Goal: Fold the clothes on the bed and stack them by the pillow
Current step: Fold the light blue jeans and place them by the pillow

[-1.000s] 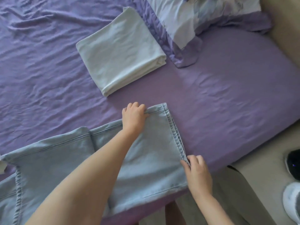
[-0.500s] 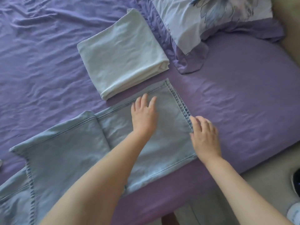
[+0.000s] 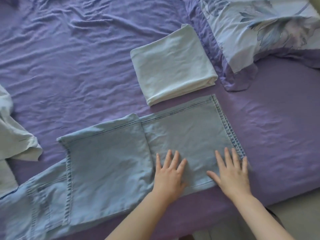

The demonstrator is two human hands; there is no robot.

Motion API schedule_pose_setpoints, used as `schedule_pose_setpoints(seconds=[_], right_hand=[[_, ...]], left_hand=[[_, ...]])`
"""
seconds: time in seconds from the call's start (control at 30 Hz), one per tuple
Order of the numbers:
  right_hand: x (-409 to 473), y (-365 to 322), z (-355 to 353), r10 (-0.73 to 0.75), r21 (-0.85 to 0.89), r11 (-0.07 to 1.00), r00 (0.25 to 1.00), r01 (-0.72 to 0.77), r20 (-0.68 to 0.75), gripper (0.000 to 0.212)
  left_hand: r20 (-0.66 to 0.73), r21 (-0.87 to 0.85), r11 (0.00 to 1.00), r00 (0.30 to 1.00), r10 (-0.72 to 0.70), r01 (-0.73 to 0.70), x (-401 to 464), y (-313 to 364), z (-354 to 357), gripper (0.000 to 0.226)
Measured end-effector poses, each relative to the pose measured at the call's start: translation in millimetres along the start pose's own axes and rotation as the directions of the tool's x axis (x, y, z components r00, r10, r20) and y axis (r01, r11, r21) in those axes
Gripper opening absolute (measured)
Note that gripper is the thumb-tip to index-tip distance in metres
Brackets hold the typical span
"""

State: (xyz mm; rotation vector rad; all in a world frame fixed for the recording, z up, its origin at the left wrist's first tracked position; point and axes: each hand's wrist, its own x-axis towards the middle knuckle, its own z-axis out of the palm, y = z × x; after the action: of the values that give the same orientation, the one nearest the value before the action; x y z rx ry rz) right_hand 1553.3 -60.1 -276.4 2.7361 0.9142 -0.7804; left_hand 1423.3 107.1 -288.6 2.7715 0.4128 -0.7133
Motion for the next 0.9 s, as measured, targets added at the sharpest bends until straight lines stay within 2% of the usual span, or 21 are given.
schedule_pose_setpoints(seconds=[0.13,0.2,0.23,0.3,0.43,0.57,0.67,0.73,0.77,0.8,0.83,0.9], right_hand=[[-11.8,-72.5,-13.7,-0.162,0.049,0.985,0.982,0.167,-0.096,0.085],[-16.7,-117.9,-15.8,-0.264,0.086,0.958,0.957,0.275,-0.119,0.072],[-19.3,-140.2,-14.2,-0.305,0.090,0.943,0.940,0.321,-0.153,0.064],[-25.0,-181.4,-7.8,-0.352,0.101,0.919,0.908,0.382,-0.228,0.059],[-36.8,-242.3,6.7,-0.419,0.072,0.892,0.876,0.446,-0.239,0.069],[-48.1,-283.7,26.9,-0.502,0.005,0.861,0.850,0.509,-0.164,0.069],[-57.4,-306.8,38.8,-0.485,-0.004,0.874,0.872,0.486,-0.066,0.070],[-62.5,-321.2,42.0,-0.465,0.057,0.883,0.885,0.466,-0.037,0.065],[-64.1,-328.6,42.4,-0.466,0.110,0.878,0.884,0.466,-0.032,0.061],[-65.4,-335.7,44.0,-0.475,0.182,0.863,0.880,0.472,-0.031,0.059],[-66.4,-342.8,44.0,-0.480,0.281,0.838,0.877,0.467,-0.023,0.058],[-68.5,-358.0,40.6,-0.462,0.517,0.752,0.887,0.409,-0.030,0.057]], left_hand=[[-0.153,-0.064,0.992,0.981,-0.117,0.108,-30.5,-42.6,-21.1,0.060],[-0.241,-0.089,0.990,0.962,-0.124,0.105,-47.9,-74.8,-23.1,0.051],[-0.244,-0.150,0.985,0.962,-0.125,0.090,-56.3,-92.1,-21.3,0.049],[-0.187,-0.244,0.964,0.970,-0.155,0.106,-72.9,-123.9,-14.8,0.051],[-0.087,-0.202,0.918,0.927,-0.365,0.342,-113.5,-179.2,10.1,0.060],[0.020,-0.231,0.779,0.804,-0.595,0.582,-163.1,-217.7,38.4,0.066],[0.061,-0.321,0.699,0.751,-0.658,0.639,-184.6,-225.9,48.3,0.074],[0.017,-0.406,0.671,0.739,-0.673,0.620,-189.8,-227.1,47.8,0.077],[-0.003,-0.506,0.626,0.724,-0.689,0.594,-190.3,-227.9,45.0,0.078],[0.005,-0.642,0.531,0.695,-0.719,0.553,-190.5,-229.0,40.9,0.079],[0.049,-0.767,0.393,0.656,-0.753,0.508,-189.5,-231.1,35.4,0.078],[0.211,-0.906,0.071,0.592,-0.778,0.417,-186.1,-236.7,20.1,0.066]])
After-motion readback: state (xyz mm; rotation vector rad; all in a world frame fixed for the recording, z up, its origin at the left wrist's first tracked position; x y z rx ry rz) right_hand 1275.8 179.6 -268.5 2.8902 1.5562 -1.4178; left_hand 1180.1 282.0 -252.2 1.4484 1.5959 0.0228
